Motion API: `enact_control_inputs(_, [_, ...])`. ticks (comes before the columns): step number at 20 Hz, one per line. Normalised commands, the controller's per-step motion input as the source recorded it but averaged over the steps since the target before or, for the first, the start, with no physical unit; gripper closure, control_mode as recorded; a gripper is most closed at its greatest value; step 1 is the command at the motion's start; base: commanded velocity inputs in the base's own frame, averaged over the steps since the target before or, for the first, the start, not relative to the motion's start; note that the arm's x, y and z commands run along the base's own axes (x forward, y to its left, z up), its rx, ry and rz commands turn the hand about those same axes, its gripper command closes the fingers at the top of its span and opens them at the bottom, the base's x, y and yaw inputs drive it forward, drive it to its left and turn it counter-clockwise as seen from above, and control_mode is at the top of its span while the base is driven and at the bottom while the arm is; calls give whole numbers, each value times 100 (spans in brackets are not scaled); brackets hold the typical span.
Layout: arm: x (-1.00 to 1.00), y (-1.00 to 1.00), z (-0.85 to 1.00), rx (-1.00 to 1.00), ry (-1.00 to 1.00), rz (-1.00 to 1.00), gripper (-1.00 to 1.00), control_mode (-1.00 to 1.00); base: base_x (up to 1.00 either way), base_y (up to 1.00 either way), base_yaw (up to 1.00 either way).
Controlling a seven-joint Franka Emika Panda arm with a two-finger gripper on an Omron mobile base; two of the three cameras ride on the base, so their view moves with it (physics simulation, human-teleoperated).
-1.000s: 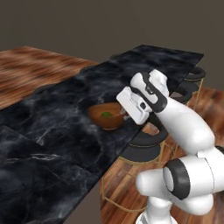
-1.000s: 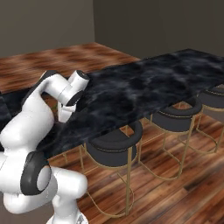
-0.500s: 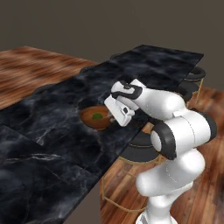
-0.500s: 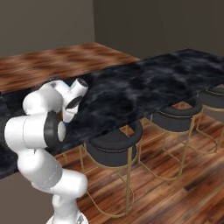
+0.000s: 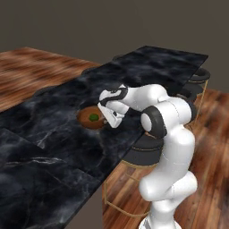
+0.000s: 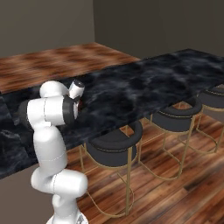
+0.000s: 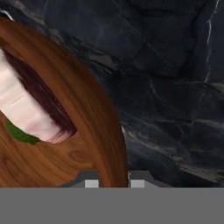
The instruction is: The microwave is finished heating the steak and lime. Take the bowl containing the food and place it on the dining counter.
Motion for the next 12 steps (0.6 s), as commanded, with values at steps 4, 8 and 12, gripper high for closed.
enact_control_inputs(4, [11,8,0,0,0,-6,-100,-100,0,0,0])
enact_control_inputs(8, [-46,-3,43,2,-5,-4,-100,-100,0,0,0])
enact_control_inputs(12, [-99,-15,99,5,-22,0,-100,-100,0,0,0])
